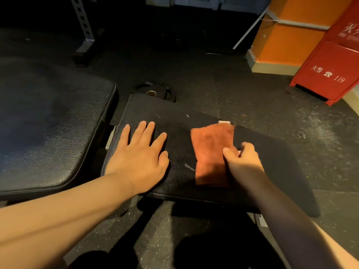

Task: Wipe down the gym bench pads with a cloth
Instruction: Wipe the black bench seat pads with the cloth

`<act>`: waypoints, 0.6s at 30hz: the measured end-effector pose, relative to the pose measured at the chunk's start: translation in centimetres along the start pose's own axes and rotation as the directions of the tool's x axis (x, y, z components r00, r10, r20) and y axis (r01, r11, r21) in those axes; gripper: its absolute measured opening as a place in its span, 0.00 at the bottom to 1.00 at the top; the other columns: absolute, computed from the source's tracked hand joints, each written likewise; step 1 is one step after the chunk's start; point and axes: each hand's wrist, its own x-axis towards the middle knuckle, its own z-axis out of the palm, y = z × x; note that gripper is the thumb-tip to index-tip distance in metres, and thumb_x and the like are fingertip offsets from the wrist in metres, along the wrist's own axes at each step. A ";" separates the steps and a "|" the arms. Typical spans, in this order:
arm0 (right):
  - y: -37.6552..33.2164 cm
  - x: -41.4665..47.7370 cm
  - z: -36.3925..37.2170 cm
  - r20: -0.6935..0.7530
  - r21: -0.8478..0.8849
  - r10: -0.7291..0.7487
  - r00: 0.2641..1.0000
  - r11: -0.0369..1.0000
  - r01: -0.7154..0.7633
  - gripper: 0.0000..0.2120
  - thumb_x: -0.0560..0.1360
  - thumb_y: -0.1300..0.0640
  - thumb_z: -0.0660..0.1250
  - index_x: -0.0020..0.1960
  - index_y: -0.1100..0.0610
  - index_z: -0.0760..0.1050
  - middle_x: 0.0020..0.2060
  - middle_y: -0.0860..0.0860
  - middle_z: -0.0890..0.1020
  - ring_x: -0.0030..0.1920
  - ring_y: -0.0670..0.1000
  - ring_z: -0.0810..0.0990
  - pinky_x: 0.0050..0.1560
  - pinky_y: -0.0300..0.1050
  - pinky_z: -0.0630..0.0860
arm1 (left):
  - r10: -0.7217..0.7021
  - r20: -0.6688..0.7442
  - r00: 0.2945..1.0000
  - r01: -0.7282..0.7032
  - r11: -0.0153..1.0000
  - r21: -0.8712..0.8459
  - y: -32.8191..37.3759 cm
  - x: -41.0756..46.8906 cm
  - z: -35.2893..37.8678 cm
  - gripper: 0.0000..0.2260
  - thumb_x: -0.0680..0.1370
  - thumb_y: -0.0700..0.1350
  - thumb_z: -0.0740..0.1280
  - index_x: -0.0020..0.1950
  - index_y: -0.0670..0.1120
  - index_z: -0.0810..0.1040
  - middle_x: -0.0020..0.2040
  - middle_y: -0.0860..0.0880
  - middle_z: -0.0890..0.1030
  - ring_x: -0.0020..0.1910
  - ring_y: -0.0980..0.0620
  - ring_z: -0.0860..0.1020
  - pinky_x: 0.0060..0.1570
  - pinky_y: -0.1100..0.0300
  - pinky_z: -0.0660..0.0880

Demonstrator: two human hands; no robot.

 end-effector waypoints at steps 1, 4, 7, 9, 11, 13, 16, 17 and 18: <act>0.4 -0.3 0.0 -0.040 -0.103 -0.119 0.992 0.988 0.114 0.27 0.79 0.46 0.64 0.76 0.54 0.65 0.68 0.55 0.72 0.69 0.57 0.70 0.68 0.54 0.68 | 0.001 0.003 1.000 -0.001 1.000 0.002 0.0 0.0 0.0 0.35 0.75 0.61 0.33 0.82 0.55 0.48 0.82 0.46 0.44 0.80 0.47 0.38 0.77 0.41 0.38; 0.1 -1.5 1.9 0.251 -0.107 -0.603 0.757 0.760 0.641 0.22 0.83 0.49 0.56 0.76 0.49 0.65 0.75 0.50 0.66 0.76 0.52 0.60 0.76 0.52 0.56 | -0.002 0.007 1.000 0.002 1.000 0.005 0.1 0.1 0.0 0.35 0.75 0.61 0.33 0.81 0.55 0.48 0.82 0.45 0.44 0.80 0.46 0.38 0.77 0.41 0.38; 0.0 -0.7 4.9 0.421 -0.241 -0.553 0.719 0.696 0.676 0.28 0.84 0.44 0.50 0.80 0.41 0.41 0.81 0.43 0.41 0.79 0.42 0.35 0.79 0.50 0.38 | 0.000 0.011 1.000 0.000 1.000 0.016 0.2 0.2 0.1 0.33 0.76 0.61 0.34 0.81 0.55 0.47 0.82 0.45 0.43 0.80 0.46 0.37 0.77 0.41 0.38; -0.7 1.0 5.7 0.394 -0.265 -0.513 0.762 0.731 0.629 0.29 0.84 0.43 0.46 0.79 0.45 0.35 0.80 0.43 0.37 0.78 0.42 0.32 0.79 0.50 0.36 | 0.001 0.010 1.000 -0.001 1.000 0.017 0.2 0.2 0.0 0.33 0.76 0.62 0.35 0.81 0.55 0.47 0.82 0.45 0.43 0.80 0.46 0.37 0.77 0.41 0.38; -1.6 1.8 6.2 0.372 -0.266 -0.446 0.814 0.789 0.554 0.30 0.85 0.42 0.45 0.81 0.50 0.36 0.80 0.45 0.37 0.78 0.43 0.33 0.79 0.50 0.36 | 0.003 0.016 1.000 -0.003 1.000 0.017 0.1 0.2 0.0 0.34 0.76 0.62 0.34 0.81 0.55 0.46 0.82 0.46 0.43 0.80 0.46 0.37 0.77 0.41 0.38; -2.2 0.6 6.6 0.340 -0.245 -0.425 0.839 0.821 0.515 0.33 0.84 0.42 0.47 0.81 0.54 0.38 0.80 0.47 0.38 0.79 0.45 0.34 0.79 0.47 0.35 | 0.003 0.020 1.000 -0.003 1.000 0.016 0.1 0.1 0.0 0.34 0.75 0.62 0.34 0.81 0.55 0.46 0.82 0.46 0.43 0.80 0.47 0.37 0.77 0.41 0.38; -2.2 -2.6 6.1 0.338 -0.179 -0.516 0.787 0.786 0.592 0.29 0.85 0.51 0.51 0.82 0.56 0.44 0.80 0.46 0.45 0.80 0.45 0.41 0.77 0.39 0.37 | 0.003 0.019 1.000 -0.004 1.000 0.018 0.2 0.2 -0.1 0.34 0.75 0.62 0.34 0.81 0.55 0.46 0.82 0.45 0.43 0.80 0.46 0.37 0.77 0.40 0.38; -2.5 -3.4 5.5 0.305 -0.147 -0.568 0.765 0.765 0.627 0.26 0.85 0.56 0.51 0.81 0.57 0.50 0.80 0.49 0.53 0.80 0.46 0.50 0.76 0.37 0.44 | 0.001 0.019 1.000 -0.002 1.000 0.019 0.2 0.2 -0.1 0.34 0.75 0.62 0.34 0.81 0.55 0.47 0.82 0.45 0.43 0.80 0.46 0.37 0.77 0.40 0.38; -3.2 -4.0 4.6 0.241 -0.069 -0.597 0.765 0.776 0.627 0.23 0.85 0.59 0.51 0.80 0.57 0.58 0.76 0.52 0.66 0.77 0.44 0.62 0.73 0.33 0.53 | 0.001 0.020 1.000 -0.002 1.000 0.022 0.2 0.1 -0.1 0.34 0.75 0.62 0.34 0.81 0.55 0.47 0.82 0.45 0.44 0.80 0.46 0.37 0.77 0.40 0.38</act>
